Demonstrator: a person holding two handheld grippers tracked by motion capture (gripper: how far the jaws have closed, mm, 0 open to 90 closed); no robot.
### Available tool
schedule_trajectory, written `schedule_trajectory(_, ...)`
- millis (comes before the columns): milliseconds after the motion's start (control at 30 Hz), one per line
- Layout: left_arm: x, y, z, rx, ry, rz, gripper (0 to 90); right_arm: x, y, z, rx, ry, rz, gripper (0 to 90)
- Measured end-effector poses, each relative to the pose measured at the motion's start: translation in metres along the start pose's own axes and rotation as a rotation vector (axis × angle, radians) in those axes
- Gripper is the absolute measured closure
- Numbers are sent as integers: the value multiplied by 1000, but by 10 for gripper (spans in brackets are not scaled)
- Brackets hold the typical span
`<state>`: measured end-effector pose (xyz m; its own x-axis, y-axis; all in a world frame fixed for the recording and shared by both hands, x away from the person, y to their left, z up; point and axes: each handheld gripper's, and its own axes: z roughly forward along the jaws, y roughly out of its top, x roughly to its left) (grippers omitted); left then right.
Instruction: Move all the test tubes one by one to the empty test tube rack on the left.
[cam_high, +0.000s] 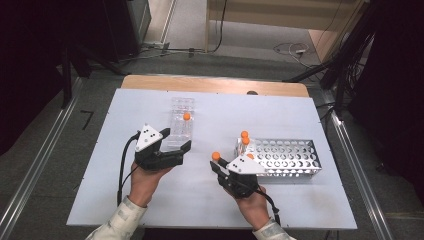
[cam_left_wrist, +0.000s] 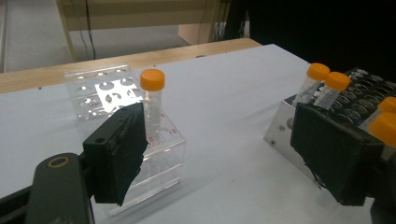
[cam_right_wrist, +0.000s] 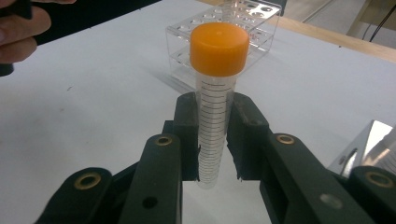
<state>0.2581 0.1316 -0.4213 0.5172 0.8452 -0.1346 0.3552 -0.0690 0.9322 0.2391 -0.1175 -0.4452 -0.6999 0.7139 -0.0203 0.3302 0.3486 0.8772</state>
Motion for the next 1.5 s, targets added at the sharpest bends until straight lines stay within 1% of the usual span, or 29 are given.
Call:
schedule_trajectory(233, -11, 0, 3, 0, -75, 24, 255, 2, 2, 23, 29, -11, 2, 723)
schedule_trajectory(300, -12, -1, 5, 8, -109, 23, 296, 2, 3, 29, 34, -12, 5, 723)
schedule_trajectory(400, -14, -2, 9, 23, -143, 20, 333, 2, 6, 35, 37, -9, 8, 723)
schedule_trajectory(500, -16, -3, 12, 27, -162, 24, 375, 4, 8, 39, 41, -3, 7, 723)
schedule_trajectory(633, -18, -4, 15, 27, -184, 44, 484, 8, 10, 43, 43, 5, 8, 723)
schedule_trajectory(733, -20, -5, 16, 38, -186, 54, 502, 10, 11, 44, 40, 9, 6, 723)
schedule_trajectory(800, -21, -6, 17, 40, -188, 63, 537, 10, 12, 44, 39, 12, 4, 723)
schedule_trajectory(900, -22, -7, 19, 43, -185, 72, 554, 11, 13, 44, 37, 13, 3, 723)
schedule_trajectory(1100, -23, -8, 21, 49, -184, 79, 601, 12, 14, 43, 36, 20, 2, 723)
schedule_trajectory(1267, -23, -8, 22, 50, -187, 75, 648, 12, 14, 43, 34, 24, 4, 723)
schedule_trajectory(1500, -24, -9, 23, 53, -185, 78, 683, 13, 16, 43, 32, 27, 2, 723)
